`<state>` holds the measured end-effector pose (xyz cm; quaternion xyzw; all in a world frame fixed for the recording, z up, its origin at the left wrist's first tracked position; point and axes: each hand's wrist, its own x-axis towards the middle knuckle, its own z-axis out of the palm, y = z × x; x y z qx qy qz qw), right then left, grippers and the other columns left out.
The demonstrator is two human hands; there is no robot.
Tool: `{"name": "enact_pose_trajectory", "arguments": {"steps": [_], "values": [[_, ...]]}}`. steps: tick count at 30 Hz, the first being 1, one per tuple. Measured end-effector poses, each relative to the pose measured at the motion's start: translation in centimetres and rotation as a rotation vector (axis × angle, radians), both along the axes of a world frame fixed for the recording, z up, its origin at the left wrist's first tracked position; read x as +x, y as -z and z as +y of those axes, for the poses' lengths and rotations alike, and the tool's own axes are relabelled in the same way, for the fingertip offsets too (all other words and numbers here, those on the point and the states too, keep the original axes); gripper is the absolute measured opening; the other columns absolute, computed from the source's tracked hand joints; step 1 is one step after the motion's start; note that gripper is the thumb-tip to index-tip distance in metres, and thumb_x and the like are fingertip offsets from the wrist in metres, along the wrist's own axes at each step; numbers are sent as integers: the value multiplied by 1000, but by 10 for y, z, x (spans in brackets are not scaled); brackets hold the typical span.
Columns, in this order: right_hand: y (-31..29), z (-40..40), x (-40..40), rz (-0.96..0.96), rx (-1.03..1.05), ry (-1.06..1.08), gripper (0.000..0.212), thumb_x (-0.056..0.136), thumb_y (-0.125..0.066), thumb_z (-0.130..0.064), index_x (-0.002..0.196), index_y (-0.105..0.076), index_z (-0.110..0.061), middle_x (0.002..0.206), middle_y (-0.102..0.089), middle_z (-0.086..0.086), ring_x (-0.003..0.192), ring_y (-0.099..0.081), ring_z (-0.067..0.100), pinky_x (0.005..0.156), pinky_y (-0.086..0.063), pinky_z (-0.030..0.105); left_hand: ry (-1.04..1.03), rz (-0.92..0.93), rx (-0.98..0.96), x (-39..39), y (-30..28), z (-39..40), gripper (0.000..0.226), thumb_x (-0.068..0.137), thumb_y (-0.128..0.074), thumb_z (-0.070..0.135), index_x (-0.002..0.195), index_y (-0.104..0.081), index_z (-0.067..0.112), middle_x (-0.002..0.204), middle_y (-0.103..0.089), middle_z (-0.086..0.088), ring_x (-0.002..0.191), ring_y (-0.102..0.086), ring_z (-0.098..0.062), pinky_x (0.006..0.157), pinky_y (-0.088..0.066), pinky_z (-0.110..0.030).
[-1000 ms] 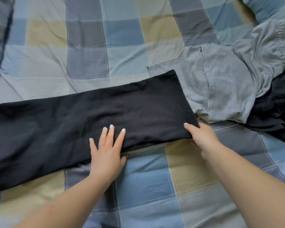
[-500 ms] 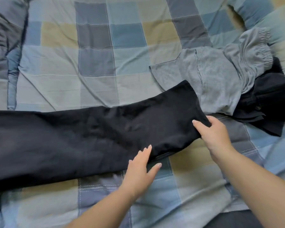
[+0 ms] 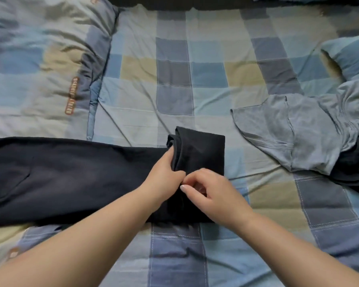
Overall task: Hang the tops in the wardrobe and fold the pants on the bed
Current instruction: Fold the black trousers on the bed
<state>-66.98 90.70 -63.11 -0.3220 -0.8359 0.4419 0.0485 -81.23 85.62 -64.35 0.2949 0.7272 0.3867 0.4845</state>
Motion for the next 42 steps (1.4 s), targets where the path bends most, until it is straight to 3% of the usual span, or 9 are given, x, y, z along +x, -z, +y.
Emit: {"name": "enact_pose_trajectory", "arguments": {"steps": [4, 8, 12, 17, 22, 29, 33, 37, 42], "values": [[-30, 11, -51, 28, 575, -234, 51, 69, -67, -4, 118, -62, -15, 129, -57, 6, 121, -52, 27, 101, -43, 46, 197, 167, 6, -36, -12, -42, 73, 83, -51, 8, 142, -30, 46, 132, -51, 26, 116, -50, 7, 90, -41, -12], [-60, 14, -123, -215, 886, -757, 48, 82, -45, -15, 129, -53, -22, 150, -37, 3, 145, -19, 27, 115, -5, 51, 219, 251, -7, -76, -26, -78, 60, 83, -47, 16, 129, -32, 51, 116, -60, 18, 100, -60, -4, 86, -52, -29], [-76, -9, -214, -351, 1031, -805, 31, 91, -48, -22, 122, -51, -23, 147, -37, 0, 146, -10, 22, 112, 11, 56, 27, 247, 4, -134, -40, -116, 72, 81, -45, 11, 130, -25, 61, 109, -52, 34, 100, -54, 6, 80, -44, -11], [-81, -48, -312, -475, 1190, -718, 27, 91, -49, -20, 117, -57, -21, 133, -42, 9, 141, -16, 29, 111, 8, 61, -146, 305, 8, -220, -48, -176, 50, 82, -52, 11, 121, -58, 42, 108, -64, 25, 100, -57, 3, 84, -44, -17], [-78, -89, -405, -466, 1188, -622, 22, 88, -54, -21, 109, -60, -25, 117, -48, 5, 127, -34, 28, 111, -3, 63, -310, 369, -89, -302, -36, -250, 17, 87, -57, 31, 101, -57, 42, 85, -62, 23, 79, -57, 6, 65, -41, -16], [-62, -165, -536, -335, 1137, -657, 25, 90, -51, -19, 114, -56, -23, 120, -46, 6, 124, -35, 30, 112, -6, 60, -516, 462, -145, -411, -21, -332, 7, 88, -58, 31, 95, -59, 34, 83, -65, 15, 80, -60, -3, 69, -47, -20], [-43, -200, -583, -321, 1086, -671, 30, 92, -48, -16, 121, -51, -21, 127, -45, 6, 124, -37, 29, 113, -12, 55, -532, 491, -210, -464, -8, -369, 10, 88, -62, 28, 96, -58, 32, 91, -64, 16, 90, -61, -11, 81, -49, -32], [-17, -216, -600, -317, 819, -702, 57, 92, -47, -10, 144, -28, -23, 150, -28, 7, 130, -36, 30, 105, -31, 41, -480, 474, -344, -474, 22, -386, 20, 89, -63, 28, 108, -62, 22, 105, -68, 4, 104, -60, -18, 90, -48, -35], [18, -215, -560, -419, 605, -722, 68, 93, -48, -22, 151, -12, -29, 159, -11, 0, 140, -24, 25, 106, -31, 36, -573, 431, -464, -468, 56, -391, 33, 90, -62, 22, 123, -56, 17, 120, -63, -5, 115, -56, -23, 92, -44, -32]]}}
